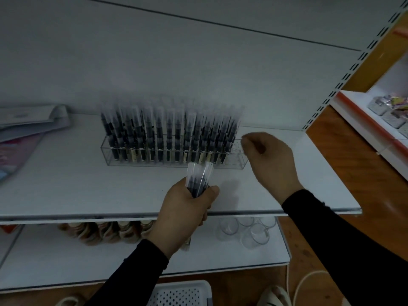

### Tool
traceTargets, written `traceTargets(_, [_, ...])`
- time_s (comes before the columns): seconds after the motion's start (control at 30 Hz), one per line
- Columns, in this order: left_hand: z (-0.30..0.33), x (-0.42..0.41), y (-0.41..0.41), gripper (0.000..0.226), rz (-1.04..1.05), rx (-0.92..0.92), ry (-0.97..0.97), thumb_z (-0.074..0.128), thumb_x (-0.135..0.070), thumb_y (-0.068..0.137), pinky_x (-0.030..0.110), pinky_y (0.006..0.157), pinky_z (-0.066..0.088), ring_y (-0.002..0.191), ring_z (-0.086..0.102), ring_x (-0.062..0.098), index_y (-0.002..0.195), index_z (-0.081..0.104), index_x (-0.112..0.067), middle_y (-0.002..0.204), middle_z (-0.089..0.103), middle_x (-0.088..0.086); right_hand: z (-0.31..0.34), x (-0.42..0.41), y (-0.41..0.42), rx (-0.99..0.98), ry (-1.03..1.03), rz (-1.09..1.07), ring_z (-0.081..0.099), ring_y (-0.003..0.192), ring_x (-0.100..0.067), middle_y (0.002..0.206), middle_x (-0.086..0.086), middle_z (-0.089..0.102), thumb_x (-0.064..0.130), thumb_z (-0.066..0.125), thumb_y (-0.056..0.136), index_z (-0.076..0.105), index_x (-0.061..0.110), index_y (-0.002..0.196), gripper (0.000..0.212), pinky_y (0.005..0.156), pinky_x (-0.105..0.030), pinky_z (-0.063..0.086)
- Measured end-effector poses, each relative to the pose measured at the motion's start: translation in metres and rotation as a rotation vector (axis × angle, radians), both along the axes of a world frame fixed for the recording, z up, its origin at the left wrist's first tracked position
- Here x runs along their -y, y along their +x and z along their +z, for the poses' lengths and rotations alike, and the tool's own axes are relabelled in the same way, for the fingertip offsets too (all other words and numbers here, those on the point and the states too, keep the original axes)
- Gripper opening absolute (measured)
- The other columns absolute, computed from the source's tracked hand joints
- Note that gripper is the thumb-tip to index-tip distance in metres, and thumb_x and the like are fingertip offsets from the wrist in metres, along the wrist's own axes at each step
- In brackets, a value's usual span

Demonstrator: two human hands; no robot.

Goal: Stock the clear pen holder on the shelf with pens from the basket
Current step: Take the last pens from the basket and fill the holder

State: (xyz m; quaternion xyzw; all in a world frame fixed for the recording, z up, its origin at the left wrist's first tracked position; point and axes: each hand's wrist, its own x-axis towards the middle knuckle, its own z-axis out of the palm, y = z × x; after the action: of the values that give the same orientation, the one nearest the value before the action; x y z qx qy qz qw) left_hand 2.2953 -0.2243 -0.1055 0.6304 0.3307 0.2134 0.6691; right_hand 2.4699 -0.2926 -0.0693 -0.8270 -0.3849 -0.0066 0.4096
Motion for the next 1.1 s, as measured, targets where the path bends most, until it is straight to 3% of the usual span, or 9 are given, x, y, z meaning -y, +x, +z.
traceTargets(0.17, [0.003,0.001,0.000,0.026,-0.011,0.030,-0.023,0.065,-0.021,0.089,0.021,0.042,0.040,0.039,0.045,0.010,0.072,0.054,-0.005,0.046,0.050,-0.001,-0.009,0.011,-0.040,-0.440,-0.092,0.224,0.067,0.078,-0.005,0.084,0.010,0.072,0.028,0.061,0.092,0.069,0.032,0.086,0.011,0.077,-0.023,0.055])
traceTargets(0.3, [0.004,0.002,0.000,0.021,-0.047,0.057,-0.043,0.064,-0.020,0.089,0.023,0.043,0.040,0.041,0.047,0.012,0.079,0.062,-0.001,0.048,0.051,0.001,-0.011,0.010,-0.051,-0.706,-0.094,0.344,0.063,0.076,-0.009,0.074,0.005,0.068,0.018,0.057,0.095,0.070,0.019,0.079,0.020,0.081,-0.030,0.056])
traceTargets(0.4, [0.004,0.001,-0.001,0.020,-0.076,0.059,-0.062,0.065,-0.019,0.089,0.024,0.043,0.042,0.043,0.049,0.014,0.075,0.063,-0.004,0.050,0.052,0.006,-0.009,0.011,-0.047,-0.862,-0.054,0.371,0.061,0.077,-0.013,0.077,-0.004,0.065,0.017,0.061,0.093,0.070,0.009,0.089,0.013,0.088,-0.035,0.053])
traceTargets(0.5, [0.005,0.001,-0.001,0.020,-0.084,0.064,-0.074,0.066,-0.017,0.089,0.025,0.043,0.044,0.044,0.051,0.014,0.074,0.063,-0.004,0.051,0.054,0.006,-0.008,0.010,-0.043,-0.864,-0.014,0.332,0.061,0.078,-0.015,0.079,-0.005,0.066,0.017,0.064,0.090,0.070,0.009,0.088,0.010,0.084,-0.033,0.053])
traceTargets(0.63, [0.006,0.002,0.000,0.025,-0.087,0.033,-0.060,0.067,-0.021,0.088,0.022,0.043,0.044,0.041,0.051,0.011,0.070,0.060,-0.005,0.046,0.057,-0.002,0.000,0.008,-0.031,-0.902,0.142,0.165,0.062,0.074,-0.008,0.079,0.001,0.068,0.022,0.063,0.091,0.069,0.013,0.085,0.012,0.067,-0.019,0.051])
traceTargets(0.83, [0.008,0.003,-0.001,0.024,-0.085,0.027,-0.043,0.066,-0.022,0.089,0.022,0.042,0.043,0.041,0.050,0.011,0.073,0.060,-0.005,0.047,0.058,-0.003,0.001,0.012,-0.025,-0.987,0.101,0.196,0.063,0.073,-0.013,0.078,-0.004,0.068,0.016,0.063,0.090,0.069,0.008,0.089,0.009,0.065,-0.019,0.054])
traceTargets(1.0, [0.009,0.004,-0.002,0.025,-0.090,0.009,-0.015,0.064,-0.025,0.090,0.020,0.042,0.043,0.040,0.051,0.008,0.076,0.061,-0.005,0.046,0.059,-0.004,0.020,0.013,-0.002,-0.903,0.262,0.119,0.061,0.070,-0.013,0.079,-0.008,0.067,0.014,0.062,0.090,0.068,0.007,0.087,0.010,0.064,-0.020,0.053])
traceTargets(1.1, [0.008,0.004,-0.001,0.029,-0.065,-0.004,0.001,0.064,-0.025,0.090,0.019,0.042,0.043,0.038,0.049,0.006,0.077,0.060,0.000,0.043,0.057,-0.005,0.038,0.012,0.023,-0.721,0.362,0.062,0.064,0.072,-0.011,0.076,-0.002,0.070,0.018,0.062,0.092,0.069,0.013,0.085,0.012,0.066,-0.020,0.053])
